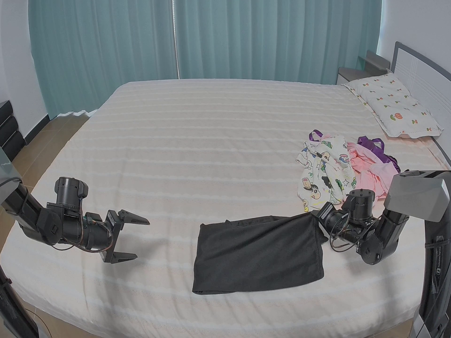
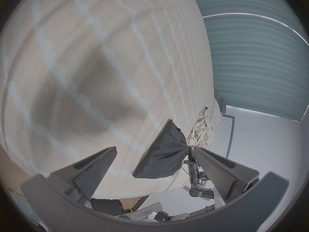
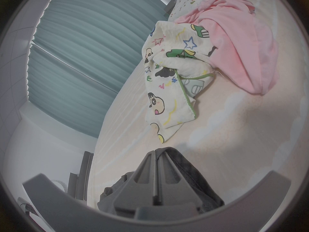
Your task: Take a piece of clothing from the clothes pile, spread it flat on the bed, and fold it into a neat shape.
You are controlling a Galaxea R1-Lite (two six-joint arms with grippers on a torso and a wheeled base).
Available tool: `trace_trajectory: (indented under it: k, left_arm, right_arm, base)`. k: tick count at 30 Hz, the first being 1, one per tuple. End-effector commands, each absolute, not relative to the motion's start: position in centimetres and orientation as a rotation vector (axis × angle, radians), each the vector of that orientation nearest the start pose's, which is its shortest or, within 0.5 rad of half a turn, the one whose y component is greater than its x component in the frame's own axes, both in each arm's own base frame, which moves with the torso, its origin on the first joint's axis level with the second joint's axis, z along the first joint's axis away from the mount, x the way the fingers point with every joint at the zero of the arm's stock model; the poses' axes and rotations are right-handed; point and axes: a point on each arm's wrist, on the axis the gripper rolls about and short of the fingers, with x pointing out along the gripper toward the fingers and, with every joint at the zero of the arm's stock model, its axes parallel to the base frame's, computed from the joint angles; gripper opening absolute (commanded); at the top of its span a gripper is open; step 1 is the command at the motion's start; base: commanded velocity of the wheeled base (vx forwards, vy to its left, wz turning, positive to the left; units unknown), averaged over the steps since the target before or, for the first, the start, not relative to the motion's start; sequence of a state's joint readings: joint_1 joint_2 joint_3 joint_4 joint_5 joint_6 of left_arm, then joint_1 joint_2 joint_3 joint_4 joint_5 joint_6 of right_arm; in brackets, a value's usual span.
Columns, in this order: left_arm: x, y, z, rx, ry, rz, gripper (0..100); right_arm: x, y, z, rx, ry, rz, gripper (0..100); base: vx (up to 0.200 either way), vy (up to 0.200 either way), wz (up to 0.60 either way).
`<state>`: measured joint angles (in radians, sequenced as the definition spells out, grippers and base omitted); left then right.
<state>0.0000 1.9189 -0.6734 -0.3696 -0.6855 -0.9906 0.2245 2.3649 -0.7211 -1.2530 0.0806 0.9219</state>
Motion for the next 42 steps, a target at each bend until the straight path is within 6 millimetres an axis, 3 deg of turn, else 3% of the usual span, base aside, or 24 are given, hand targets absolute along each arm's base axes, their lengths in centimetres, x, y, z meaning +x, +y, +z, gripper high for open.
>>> trace_trajectory:
  k: [1,8,9,12,18,27,31,33,42]
  left_arm:
    - [29.2,-1.4,6.5,-1.191,1.114,-0.174,100]
    - [29.2,-1.4,6.5,-1.191,1.114,-0.174,100]
    - [29.2,-1.4,6.5,-1.191,1.114,-0.174,100]
    - [29.2,-1.4,6.5,-1.191,1.114,-0.174,100]
    - [29.2,-1.4,6.5,-1.191,1.114,-0.174,100]
    - [29.3,-1.4,6.6,-1.192,1.113,-0.174,100]
    - [29.2,-1.4,6.5,-1.192,1.114,-0.173,100]
    - [29.2,-1.4,6.5,-1.192,1.114,-0.173,100]
    - [29.3,-1.4,6.6,-1.192,1.113,-0.174,100]
  right_arm:
    - [35.8,8.2,-1.1,0.873,0.516,0.084,0]
    - [35.5,8.1,-1.1,0.87,0.525,0.078,0]
    - [35.4,8.0,-1.1,0.869,0.529,0.074,100]
    - [35.2,8.0,-1.1,0.868,0.533,0.072,100]
    - [33.2,7.8,1.2,0.859,0.53,0.097,100]
    - [27.2,7.0,-0.1,0.619,0.718,0.208,100]
    - [24.9,6.6,0.2,0.613,0.748,0.234,100]
    - [22.8,6.5,0.1,0.616,0.802,0.316,100]
    - [22.4,7.1,-1.4,0.554,0.795,0.393,100]
  base:
    - [0.0,0.0,0.0]
    - [0.0,0.0,0.0]
    - [0.0,0.0,0.0]
    - [0.0,0.0,0.0]
    - [0.0,0.0,0.0]
    - [0.0,0.0,0.0]
    - [0.0,0.0,0.0]
    - [0.0,0.0,0.0]
    - [0.0,0.0,0.0]
